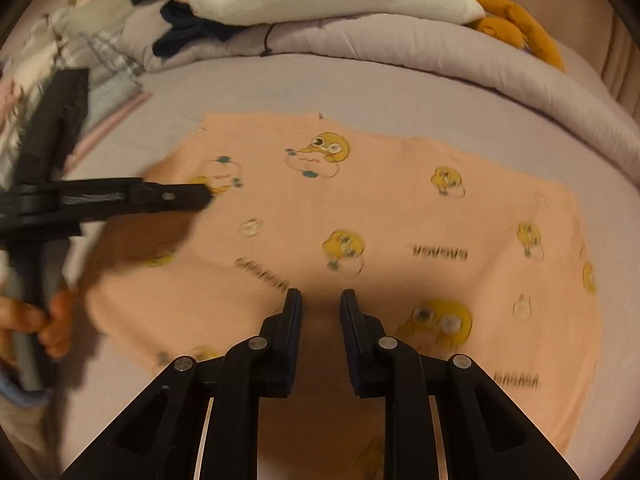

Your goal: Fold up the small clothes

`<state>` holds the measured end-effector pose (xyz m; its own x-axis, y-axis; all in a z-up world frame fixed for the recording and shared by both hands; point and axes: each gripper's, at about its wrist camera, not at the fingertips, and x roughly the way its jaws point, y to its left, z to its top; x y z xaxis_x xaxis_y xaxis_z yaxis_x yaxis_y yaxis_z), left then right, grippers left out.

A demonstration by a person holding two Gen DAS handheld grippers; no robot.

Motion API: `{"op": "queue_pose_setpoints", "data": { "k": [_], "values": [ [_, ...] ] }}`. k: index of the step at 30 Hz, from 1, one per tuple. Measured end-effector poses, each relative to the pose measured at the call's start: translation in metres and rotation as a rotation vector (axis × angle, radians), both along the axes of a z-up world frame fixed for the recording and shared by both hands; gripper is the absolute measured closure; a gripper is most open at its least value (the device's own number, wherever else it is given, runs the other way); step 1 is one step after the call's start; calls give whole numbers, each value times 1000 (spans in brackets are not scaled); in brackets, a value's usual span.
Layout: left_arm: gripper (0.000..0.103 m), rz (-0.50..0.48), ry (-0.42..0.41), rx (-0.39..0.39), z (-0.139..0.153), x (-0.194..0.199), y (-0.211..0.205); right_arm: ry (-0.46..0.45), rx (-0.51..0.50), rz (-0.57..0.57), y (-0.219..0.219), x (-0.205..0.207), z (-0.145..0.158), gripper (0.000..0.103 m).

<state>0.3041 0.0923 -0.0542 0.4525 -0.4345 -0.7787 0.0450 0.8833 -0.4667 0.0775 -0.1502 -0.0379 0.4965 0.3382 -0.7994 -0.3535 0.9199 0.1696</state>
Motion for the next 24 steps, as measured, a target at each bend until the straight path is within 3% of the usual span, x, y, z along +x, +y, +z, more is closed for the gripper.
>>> {"op": "queue_pose_setpoints", "data": {
  "k": [8,14,22,24],
  "values": [
    [69,8,2,1,-1,0,0,12,-46,79,8,-32,-14,80],
    [70,14,14,-6,0,1,2,-5,121,51,-7,-27,4,80],
    [77,16,3,20,20,-3,-7,46,303,-32,-28,-3,-7,80],
    [83,10,-13,25,28,-4,-14,75,356,-61,-38,3,-13,80]
  ]
}}
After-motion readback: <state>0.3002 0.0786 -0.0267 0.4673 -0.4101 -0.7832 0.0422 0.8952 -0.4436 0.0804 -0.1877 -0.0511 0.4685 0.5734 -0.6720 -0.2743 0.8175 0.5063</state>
